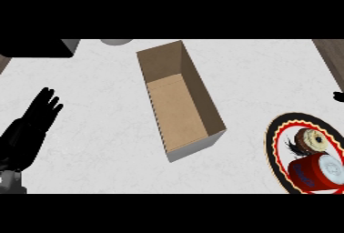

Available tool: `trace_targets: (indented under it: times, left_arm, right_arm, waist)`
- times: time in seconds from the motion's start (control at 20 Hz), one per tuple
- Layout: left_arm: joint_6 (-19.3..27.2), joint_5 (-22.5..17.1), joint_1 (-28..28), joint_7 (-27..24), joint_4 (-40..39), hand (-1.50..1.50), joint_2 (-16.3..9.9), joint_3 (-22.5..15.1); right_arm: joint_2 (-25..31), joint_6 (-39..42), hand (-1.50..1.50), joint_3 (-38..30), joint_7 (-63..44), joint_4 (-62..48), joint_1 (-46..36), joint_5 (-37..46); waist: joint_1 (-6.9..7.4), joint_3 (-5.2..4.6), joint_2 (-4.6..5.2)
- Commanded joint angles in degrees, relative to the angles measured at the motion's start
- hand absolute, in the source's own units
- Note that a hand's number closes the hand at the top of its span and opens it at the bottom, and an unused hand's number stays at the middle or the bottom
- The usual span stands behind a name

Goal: Pick the cupcake from the plate and place it in the cardboard box

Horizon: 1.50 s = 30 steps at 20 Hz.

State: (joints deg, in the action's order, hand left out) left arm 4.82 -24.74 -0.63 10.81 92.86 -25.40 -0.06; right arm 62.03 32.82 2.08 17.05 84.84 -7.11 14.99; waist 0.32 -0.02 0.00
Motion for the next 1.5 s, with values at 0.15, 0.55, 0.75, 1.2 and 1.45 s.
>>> trace_targets:
  times: [0.15,0.55,0.75,1.2,1.45]
  left_arm:
    - [-1.3,1.1,-4.2,1.6,-3.1,0.0,1.6,2.2]
    - [-2.1,4.5,2.8,2.0,4.0,0.0,4.6,2.3]
    - [-3.1,5.0,1.9,3.0,3.6,0.0,5.4,3.3]
    - [-4.4,6.8,-0.4,2.8,1.3,0.0,7.2,5.5]
    - [-7.6,5.5,2.1,4.5,3.9,0.0,6.5,7.8]
  right_arm:
    - [-2.4,3.0,-1.5,0.4,2.4,-5.3,-2.1,8.1]
    - [-8.6,1.8,-1.5,-1.5,6.0,-5.3,0.1,14.3]
    - [-9.9,2.3,-1.5,-3.0,8.3,-6.5,-2.5,17.1]
    - [-14.0,6.8,-1.5,-4.4,0.7,3.3,-1.1,21.0]
    - [-17.0,3.3,-1.5,-3.4,3.7,-0.5,-0.3,26.7]
  waist:
    - [-0.23,0.02,0.08]
    - [-0.18,0.02,-0.06]
    - [0.0,0.03,0.0]
    - [-0.36,0.0,-0.07]
    - [-0.18,0.02,-0.04]
